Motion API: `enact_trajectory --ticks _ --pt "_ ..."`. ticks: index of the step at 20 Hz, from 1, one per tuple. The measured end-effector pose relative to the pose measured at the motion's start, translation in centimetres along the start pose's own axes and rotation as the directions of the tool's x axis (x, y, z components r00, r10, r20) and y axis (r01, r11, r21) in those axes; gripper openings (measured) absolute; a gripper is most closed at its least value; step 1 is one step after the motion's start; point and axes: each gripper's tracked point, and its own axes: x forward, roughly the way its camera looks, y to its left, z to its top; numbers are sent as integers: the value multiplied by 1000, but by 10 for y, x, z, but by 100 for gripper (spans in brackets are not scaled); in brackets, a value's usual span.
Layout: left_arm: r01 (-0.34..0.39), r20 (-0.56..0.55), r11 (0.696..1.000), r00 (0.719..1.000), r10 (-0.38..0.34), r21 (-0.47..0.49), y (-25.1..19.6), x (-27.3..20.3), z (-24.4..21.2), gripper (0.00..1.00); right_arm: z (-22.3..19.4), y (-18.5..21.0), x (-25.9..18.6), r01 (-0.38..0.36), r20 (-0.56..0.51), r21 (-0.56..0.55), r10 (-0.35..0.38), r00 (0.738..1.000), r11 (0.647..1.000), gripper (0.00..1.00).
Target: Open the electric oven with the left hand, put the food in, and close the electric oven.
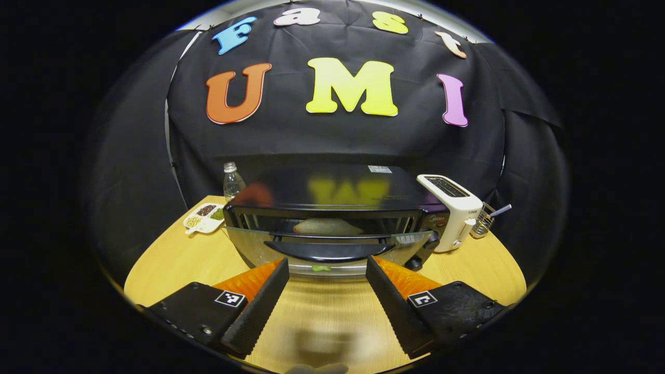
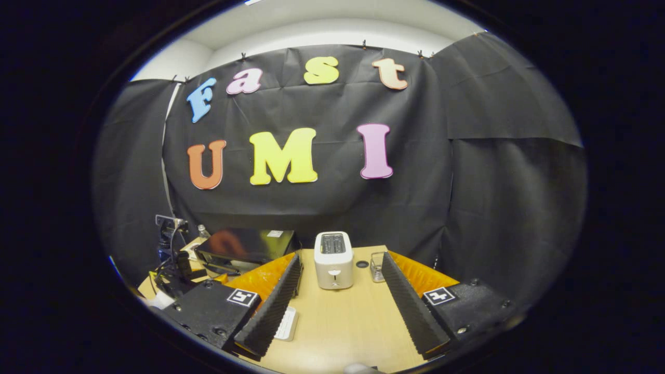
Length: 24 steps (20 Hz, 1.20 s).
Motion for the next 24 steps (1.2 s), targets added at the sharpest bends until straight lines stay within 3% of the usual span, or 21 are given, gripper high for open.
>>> enact_trajectory --ticks 1,2,3,4,10,13,14,15,18,19,20,21,22,23,24 --pt "-3 -4 1000 1000 3 16 -1 2 1 97 1 0 1 2 0 -1 -2 1000 1000 100" --pt "-3 -7 1000 1000 4 27 1 1 1 97 1 1 2 -3 -2 -1 3 1000 1000 100" --pt "-7 1 1000 1000 7 24 2 -3 4 97 2 2 0 -3 -2 -4 3 1000 1000 90" --pt "-10 8 1000 1000 9 19 1 -5 7 97 5 2 -1 -2 6 -9 2 1000 1000 100" --pt "-24 128 1000 991 25 -8 6 -70 53 97 20 24 -10 -37 49 -14 38 998 999 100" --pt "-26 233 1000 972 27 -7 13 -121 92 97 26 42 -17 -63 68 -11 63 996 998 100" --pt "-23 268 1000 963 25 -9 16 -140 105 97 28 48 -20 -71 75 -12 71 995 997 91" --pt "-20 296 1000 955 21 -8 18 -159 118 97 30 55 -22 -79 84 -15 80 993 997 100" --pt "-19 366 1000 930 23 -16 29 -210 148 97 36 74 -29 -102 98 -23 104 990 994 100" --pt "-16 378 1000 926 23 -21 31 -224 155 87 38 79 -30 -108 105 -20 110 988 994 90" --pt "-19 387 999 922 29 -30 34 -237 162 96 43 85 -32 -112 112 -19 114 987 993 90" --pt "-20 397 999 917 33 -38 37 -249 168 96 46 89 -37 -114 124 -19 115 986 993 100" --pt "-13 410 999 912 31 -48 37 -261 174 96 50 93 -40 -115 135 -21 116 984 993 90" --pt "-16 422 998 906 37 -53 39 -272 179 95 52 96 -43 -115 144 -22 117 983 993 100" --pt "-28 434 998 900 47 -49 44 -280 183 94 55 99 -46 -115 151 -24 117 982 993 100"
